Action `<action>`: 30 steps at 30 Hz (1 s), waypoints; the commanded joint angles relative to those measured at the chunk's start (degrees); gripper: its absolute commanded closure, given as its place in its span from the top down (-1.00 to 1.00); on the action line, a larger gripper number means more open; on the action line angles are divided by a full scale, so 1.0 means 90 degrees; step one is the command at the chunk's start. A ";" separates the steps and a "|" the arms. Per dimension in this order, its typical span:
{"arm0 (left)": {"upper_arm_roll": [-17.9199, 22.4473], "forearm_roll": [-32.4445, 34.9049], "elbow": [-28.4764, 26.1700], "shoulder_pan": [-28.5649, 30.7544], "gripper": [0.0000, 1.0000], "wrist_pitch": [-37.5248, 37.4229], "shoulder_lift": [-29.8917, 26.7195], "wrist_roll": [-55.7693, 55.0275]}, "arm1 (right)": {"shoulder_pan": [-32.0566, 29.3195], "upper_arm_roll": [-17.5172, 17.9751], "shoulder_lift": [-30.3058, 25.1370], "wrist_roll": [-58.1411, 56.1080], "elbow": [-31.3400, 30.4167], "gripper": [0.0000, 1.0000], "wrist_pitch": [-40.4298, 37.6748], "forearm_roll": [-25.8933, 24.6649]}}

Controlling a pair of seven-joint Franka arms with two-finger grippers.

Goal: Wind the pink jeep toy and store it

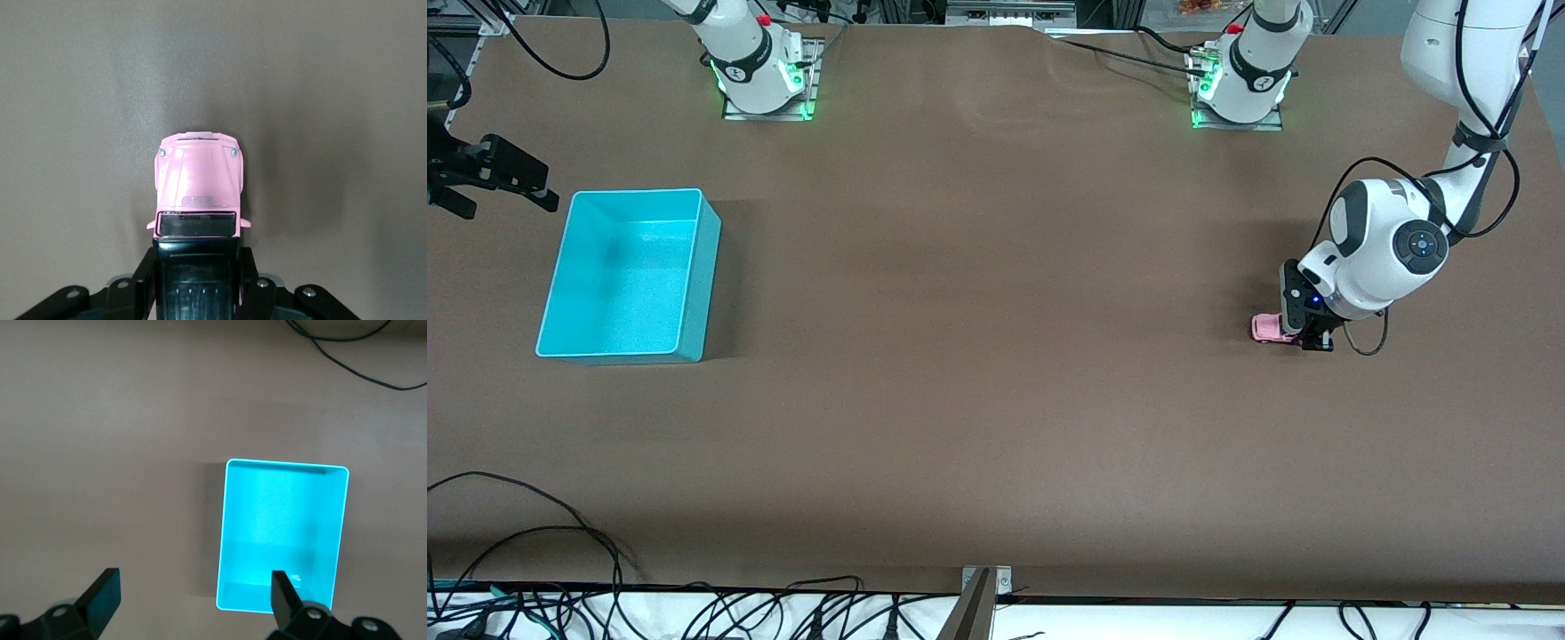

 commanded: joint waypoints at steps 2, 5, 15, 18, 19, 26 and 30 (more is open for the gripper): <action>0.0003 0.0110 0.0103 0.0056 -0.82 0.0009 0.0113 0.0109 | 0.0020 0.0005 0.0040 0.0049 0.0136 1.00 -0.0123 -0.0029; 0.0013 0.0110 0.0123 0.0086 -0.81 -0.0020 0.0122 0.0109 | 0.0020 0.0005 0.0040 0.0049 0.0136 1.00 -0.0123 -0.0029; 0.0023 0.0119 0.0474 0.0563 -0.82 -0.0108 0.0600 0.0509 | 0.0039 0.0005 0.0040 0.0049 0.0136 1.00 -0.0123 -0.0029; 0.0032 0.0120 0.0591 0.0749 -0.82 -0.0157 0.0708 0.0646 | 0.0049 0.0005 0.0040 0.0049 0.0136 1.00 -0.0123 -0.0029; 0.0033 0.0120 0.0601 0.0779 -0.82 -0.0157 0.0747 0.0714 | 0.0049 0.0005 0.0040 0.0049 0.0136 1.00 -0.0123 -0.0029; 0.0062 0.0129 0.0972 0.1296 -0.83 -0.0157 0.1059 0.1290 | 0.0049 0.0005 0.0040 0.0049 0.0136 1.00 -0.0123 -0.0029; 0.0072 0.0129 0.1090 0.1521 -0.83 -0.0157 0.1138 0.1496 | 0.0049 0.0005 0.0040 0.0049 0.0136 1.00 -0.0123 -0.0029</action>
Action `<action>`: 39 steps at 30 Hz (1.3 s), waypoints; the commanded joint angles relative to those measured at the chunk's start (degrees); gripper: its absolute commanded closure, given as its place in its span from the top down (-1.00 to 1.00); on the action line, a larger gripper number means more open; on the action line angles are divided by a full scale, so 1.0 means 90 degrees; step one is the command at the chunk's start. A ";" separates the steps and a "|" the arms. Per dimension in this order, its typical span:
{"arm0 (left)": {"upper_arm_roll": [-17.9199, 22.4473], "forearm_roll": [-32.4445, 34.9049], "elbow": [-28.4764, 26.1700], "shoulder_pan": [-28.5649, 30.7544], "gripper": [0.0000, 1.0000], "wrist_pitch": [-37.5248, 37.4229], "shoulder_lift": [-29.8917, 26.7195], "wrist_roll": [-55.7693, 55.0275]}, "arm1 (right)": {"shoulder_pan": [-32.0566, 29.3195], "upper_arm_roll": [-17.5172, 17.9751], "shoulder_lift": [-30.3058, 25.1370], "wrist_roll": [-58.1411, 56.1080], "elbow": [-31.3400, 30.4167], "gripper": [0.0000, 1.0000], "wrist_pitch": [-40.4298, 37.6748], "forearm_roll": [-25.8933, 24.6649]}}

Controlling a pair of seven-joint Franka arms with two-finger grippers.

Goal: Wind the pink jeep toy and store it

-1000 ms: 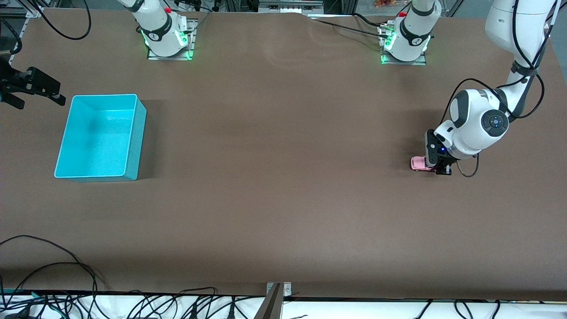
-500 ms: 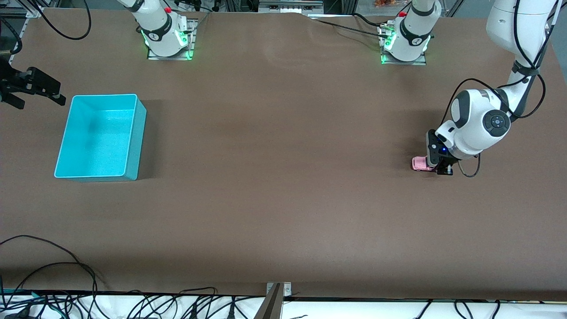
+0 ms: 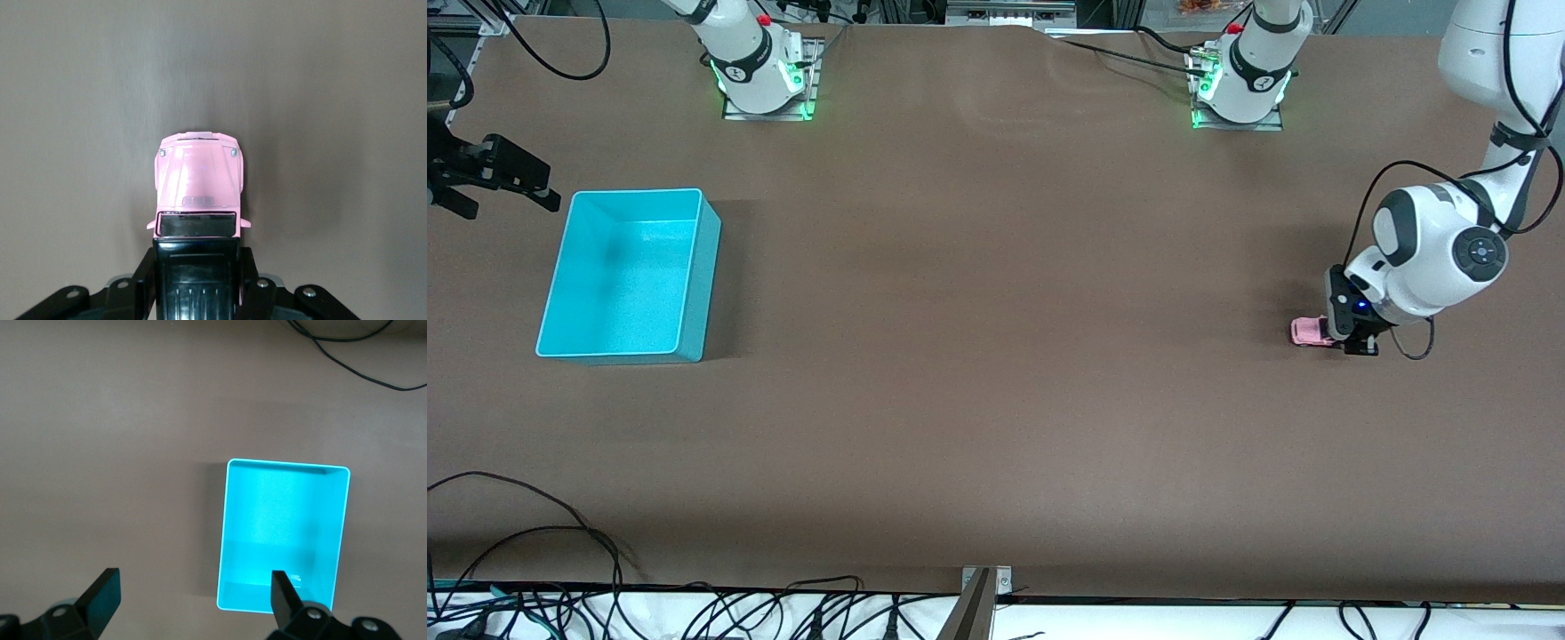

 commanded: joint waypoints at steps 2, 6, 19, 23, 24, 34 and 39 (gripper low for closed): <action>-0.0010 0.0149 0.0466 0.0523 -0.83 0.0100 0.0765 0.0404 | 0.0036 -0.0006 0.0039 0.0049 0.0136 1.00 -0.0120 -0.0029; 0.0000 0.0149 0.0563 0.0748 -0.84 0.0100 0.0794 0.0638 | 0.0036 -0.0006 0.0039 0.0049 0.0136 1.00 -0.0120 -0.0029; 0.0039 0.0149 0.1042 0.1373 -0.85 0.0100 0.1136 0.1624 | 0.0036 -0.0006 0.0039 0.0049 0.0136 1.00 -0.0120 -0.0029; 0.0039 0.0149 0.1081 0.1530 -0.85 0.0100 0.1136 0.1800 | 0.0036 -0.0006 0.0039 0.0049 0.0136 1.00 -0.0120 -0.0029; 0.0039 0.0149 0.1091 0.1559 -0.85 0.0100 0.1136 0.1868 | 0.0036 -0.0006 0.0039 0.0049 0.0136 1.00 -0.0120 -0.0029; 0.0039 0.0149 0.1130 0.1764 -0.85 0.0100 0.1146 0.2142 | 0.0036 -0.0006 0.0039 0.0049 0.0136 1.00 -0.0120 -0.0029; 0.0039 0.0149 0.1208 0.1823 -0.84 0.0100 0.1155 0.2133 | 0.0036 -0.0006 0.0039 0.0049 0.0136 1.00 -0.0120 -0.0029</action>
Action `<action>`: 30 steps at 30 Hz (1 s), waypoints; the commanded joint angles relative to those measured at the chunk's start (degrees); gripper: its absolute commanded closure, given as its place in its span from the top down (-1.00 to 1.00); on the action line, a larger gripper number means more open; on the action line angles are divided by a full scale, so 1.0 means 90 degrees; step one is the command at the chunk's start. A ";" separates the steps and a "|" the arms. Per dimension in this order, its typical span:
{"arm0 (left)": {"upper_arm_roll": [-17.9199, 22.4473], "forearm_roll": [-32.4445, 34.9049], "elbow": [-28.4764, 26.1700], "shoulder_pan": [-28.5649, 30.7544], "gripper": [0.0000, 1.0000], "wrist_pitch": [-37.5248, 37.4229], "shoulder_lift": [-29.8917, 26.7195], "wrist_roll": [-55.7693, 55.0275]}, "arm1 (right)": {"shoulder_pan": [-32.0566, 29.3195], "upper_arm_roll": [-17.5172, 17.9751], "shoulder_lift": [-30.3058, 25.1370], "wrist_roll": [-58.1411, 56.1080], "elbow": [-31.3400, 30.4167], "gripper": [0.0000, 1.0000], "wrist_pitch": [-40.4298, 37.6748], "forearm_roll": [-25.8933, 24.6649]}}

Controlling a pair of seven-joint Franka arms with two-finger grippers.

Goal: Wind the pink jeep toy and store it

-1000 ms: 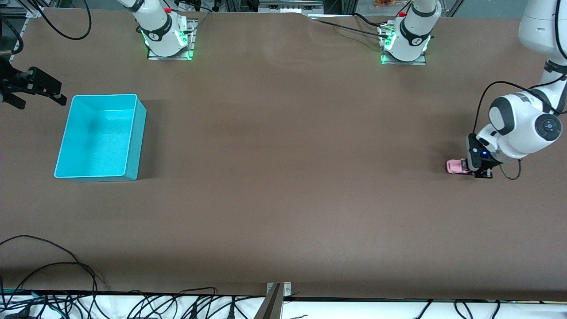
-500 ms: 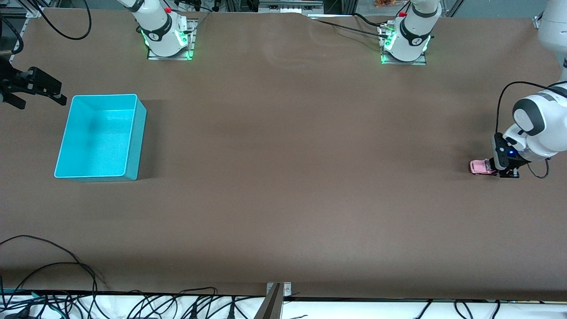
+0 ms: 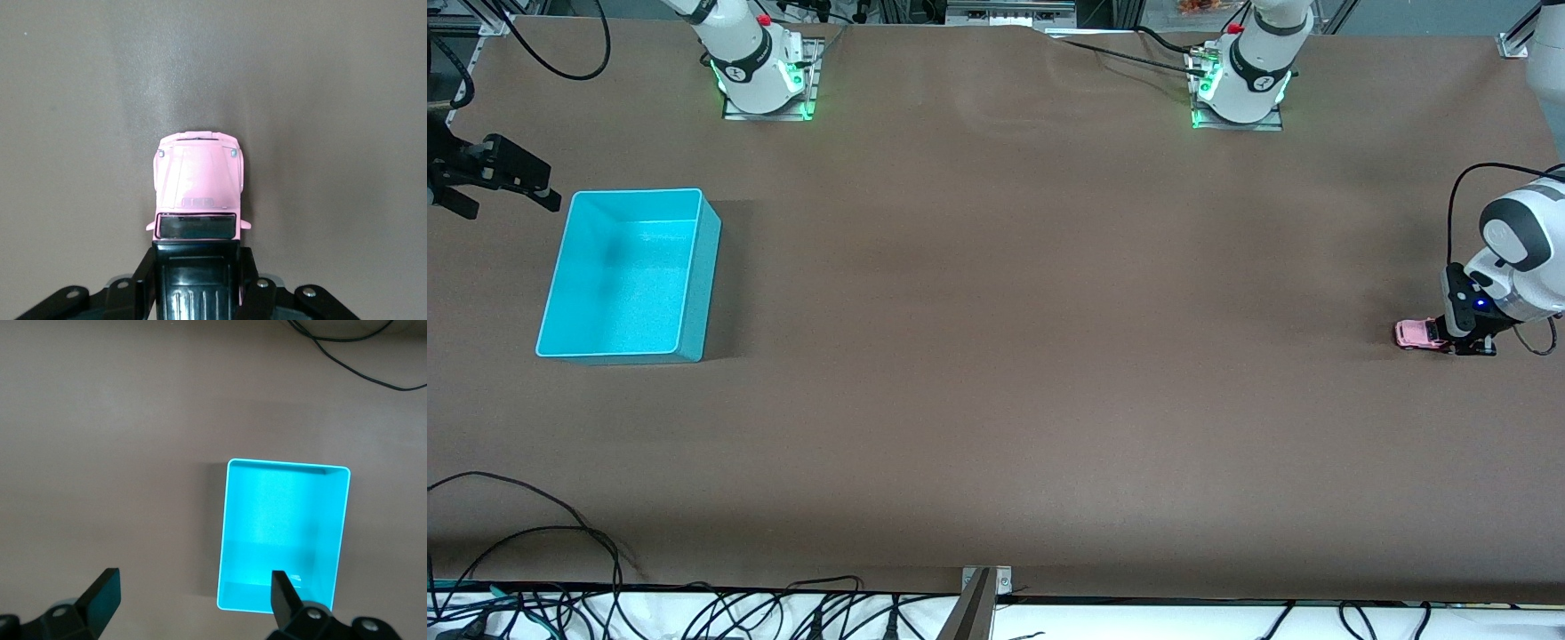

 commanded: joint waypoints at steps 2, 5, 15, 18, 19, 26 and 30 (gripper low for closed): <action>0.0035 0.0129 0.0090 0.0199 -0.84 0.0040 0.0505 0.0256 | 0.0034 -0.0006 0.0039 0.0049 0.0136 1.00 -0.0119 -0.0029; 0.0035 0.0129 0.0100 0.0199 -0.84 0.0040 0.0505 0.0256 | 0.0034 -0.0006 0.0039 0.0049 0.0136 1.00 -0.0119 -0.0029; 0.0035 0.0149 0.0217 0.0199 -0.82 0.0040 0.0554 0.0266 | 0.0024 -0.0026 0.0039 0.0049 0.0136 1.00 -0.0119 -0.0029; 0.0035 0.0129 0.0237 0.0209 -0.39 0.0040 0.0544 0.0256 | 0.0024 -0.0026 0.0039 0.0049 0.0136 1.00 -0.0119 -0.0029; 0.0035 0.0129 0.0256 0.0209 -0.17 0.0040 0.0544 0.0246 | 0.0024 -0.0016 0.0039 0.0049 0.0136 1.00 -0.0129 -0.0039; 0.0026 0.0129 0.0626 0.0199 1.00 -0.0387 0.0437 0.0237 | 0.0004 -0.0065 0.0030 0.0039 0.0136 1.00 -0.0119 -0.0039; 0.0006 0.0129 0.1124 0.0150 1.00 -0.1276 0.0437 0.0198 | 0.0004 -0.0075 0.0030 0.0039 0.0136 1.00 -0.0119 -0.0039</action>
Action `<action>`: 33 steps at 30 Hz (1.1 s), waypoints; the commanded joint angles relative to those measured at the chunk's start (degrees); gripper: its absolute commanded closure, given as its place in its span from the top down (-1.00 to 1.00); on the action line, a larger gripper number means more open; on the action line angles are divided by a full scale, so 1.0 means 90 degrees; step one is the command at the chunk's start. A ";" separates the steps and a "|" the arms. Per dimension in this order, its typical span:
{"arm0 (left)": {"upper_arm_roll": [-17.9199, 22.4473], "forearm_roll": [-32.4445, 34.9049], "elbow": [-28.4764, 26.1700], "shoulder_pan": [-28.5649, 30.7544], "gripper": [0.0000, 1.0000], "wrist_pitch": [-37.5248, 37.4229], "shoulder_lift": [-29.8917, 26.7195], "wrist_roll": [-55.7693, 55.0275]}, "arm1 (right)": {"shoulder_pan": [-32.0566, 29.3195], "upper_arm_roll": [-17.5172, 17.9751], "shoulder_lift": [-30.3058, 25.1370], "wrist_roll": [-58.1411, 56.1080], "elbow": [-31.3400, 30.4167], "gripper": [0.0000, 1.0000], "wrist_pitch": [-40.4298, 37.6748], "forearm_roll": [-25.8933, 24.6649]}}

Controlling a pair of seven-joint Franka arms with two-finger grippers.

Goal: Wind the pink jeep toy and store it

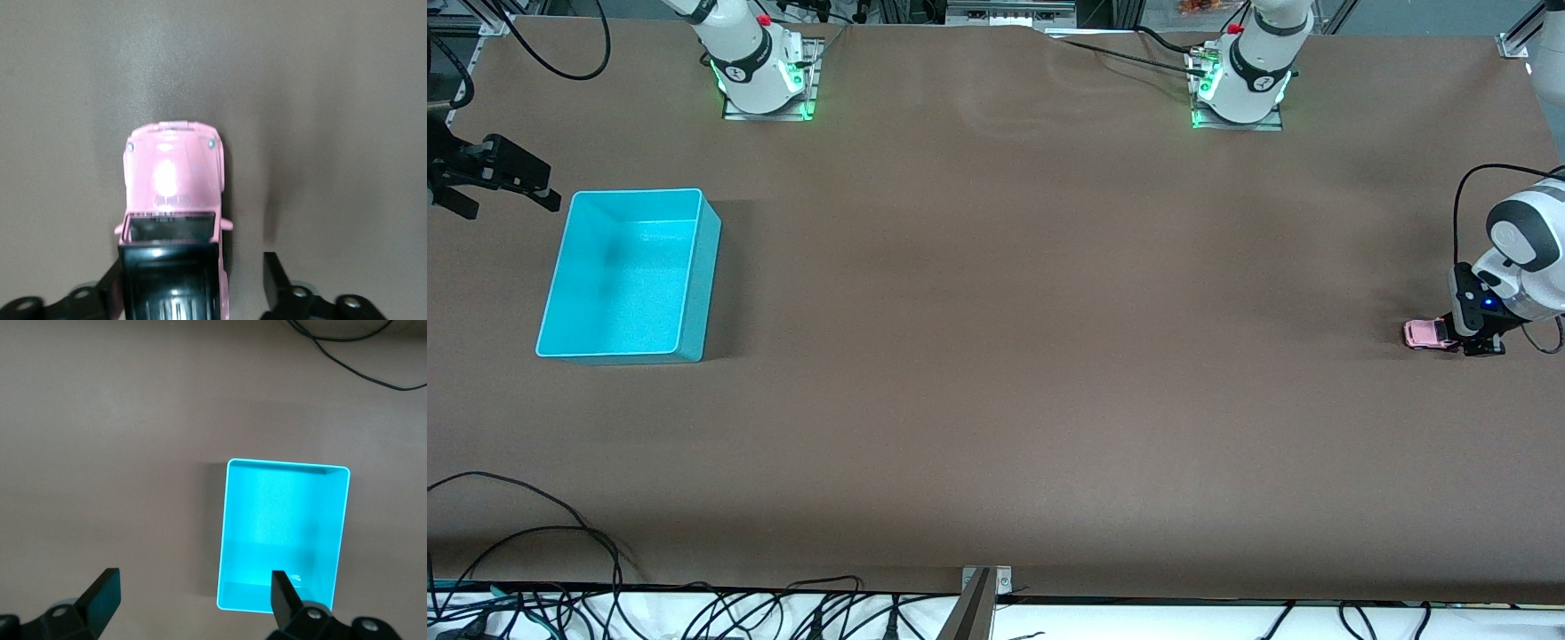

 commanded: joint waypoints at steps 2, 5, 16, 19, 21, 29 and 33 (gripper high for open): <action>-0.0034 0.0129 0.0980 -0.0018 1.00 -0.1342 0.0106 0.0051 | 0.0000 -0.0039 0.0030 0.0038 0.0136 1.00 -0.0119 -0.0039; -0.0034 0.0148 0.1235 -0.0057 1.00 -0.1821 0.0027 0.0041 | 0.0010 -0.0039 0.0030 0.0048 0.0136 1.00 -0.0119 -0.0039; -0.0024 0.0148 0.2143 -0.0340 1.00 -0.3238 -0.0158 -0.0515 | 0.0010 -0.0019 0.0030 0.0048 0.0136 1.00 -0.0128 -0.0039; -0.0034 0.0168 0.2329 -0.0360 1.00 -0.3531 -0.0256 -0.0915 | 0.0020 0.0000 0.0030 0.0048 0.0136 1.00 -0.0128 -0.0039; -0.0063 0.0197 0.2349 -0.0380 1.00 -0.3581 -0.0334 -0.1140 | 0.0020 0.0000 0.0030 0.0048 0.0136 1.00 -0.0128 -0.0039; -0.0102 0.0197 0.2339 -0.0662 1.00 -0.4000 -0.0607 -0.2691 | 0.0020 0.0010 0.0030 0.0048 0.0136 1.00 -0.0167 -0.0039; -0.0102 0.0197 0.2339 -0.0994 1.00 -0.4147 -0.0705 -0.3220 | 0.0029 0.0020 0.0030 0.0048 0.0136 1.00 -0.0177 -0.0039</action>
